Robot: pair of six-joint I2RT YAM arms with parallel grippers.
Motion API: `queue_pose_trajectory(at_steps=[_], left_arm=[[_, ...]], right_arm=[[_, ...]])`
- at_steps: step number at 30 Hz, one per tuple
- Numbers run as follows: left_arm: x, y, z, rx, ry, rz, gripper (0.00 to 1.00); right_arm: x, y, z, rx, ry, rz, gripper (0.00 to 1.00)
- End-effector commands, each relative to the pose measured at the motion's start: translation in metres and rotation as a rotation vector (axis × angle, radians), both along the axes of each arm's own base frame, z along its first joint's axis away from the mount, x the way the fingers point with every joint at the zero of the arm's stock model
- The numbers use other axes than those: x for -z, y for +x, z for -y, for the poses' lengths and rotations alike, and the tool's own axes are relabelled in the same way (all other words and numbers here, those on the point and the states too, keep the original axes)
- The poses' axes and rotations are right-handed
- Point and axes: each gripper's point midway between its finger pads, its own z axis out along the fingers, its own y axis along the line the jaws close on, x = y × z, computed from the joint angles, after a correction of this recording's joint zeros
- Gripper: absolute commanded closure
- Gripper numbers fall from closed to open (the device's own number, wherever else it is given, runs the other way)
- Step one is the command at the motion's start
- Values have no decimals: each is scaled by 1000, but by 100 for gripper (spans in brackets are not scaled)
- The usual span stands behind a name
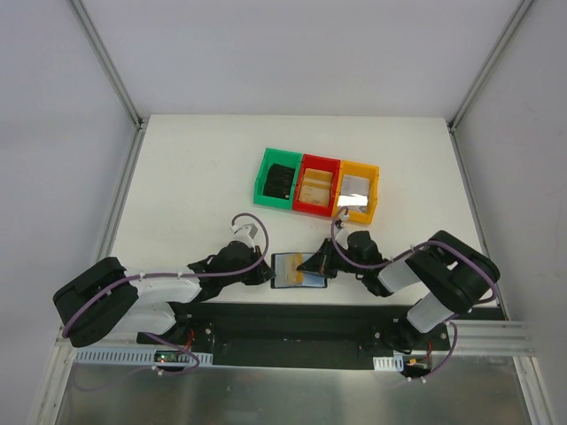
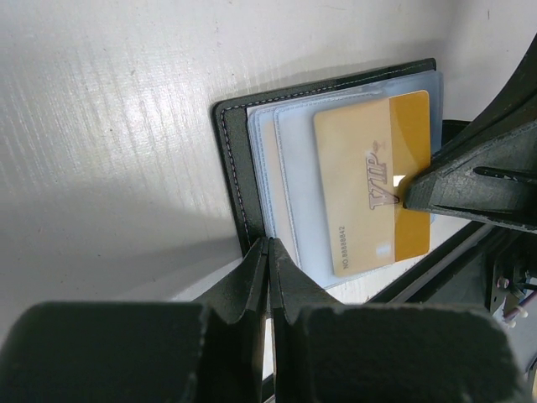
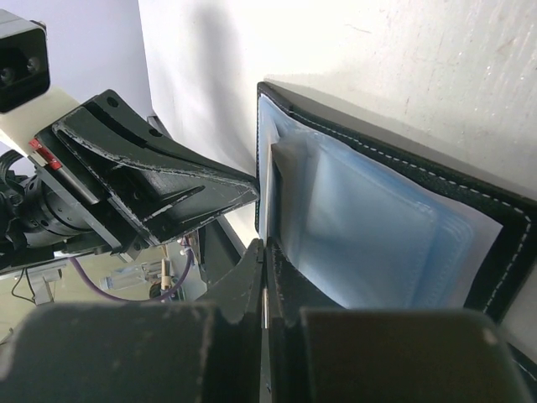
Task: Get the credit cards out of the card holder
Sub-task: Remove the credit card from the card holder.
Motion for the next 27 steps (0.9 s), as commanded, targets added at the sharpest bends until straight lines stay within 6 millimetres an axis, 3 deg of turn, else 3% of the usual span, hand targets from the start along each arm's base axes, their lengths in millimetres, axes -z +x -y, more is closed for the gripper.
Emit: queue_pose_trajectory(at_steps=[1,14,27], left_arm=[[21,-6,-23,-43,92,-29,100],[19,-7,-23,-43,84,-25,100],[8,-3,-19,-30,65,3,100]], right_arm=[[-18,5,-2,-10,41,67,99],[-24,5,5,-20,9,95,99],[-36,2,30,-46,-162,206,99]])
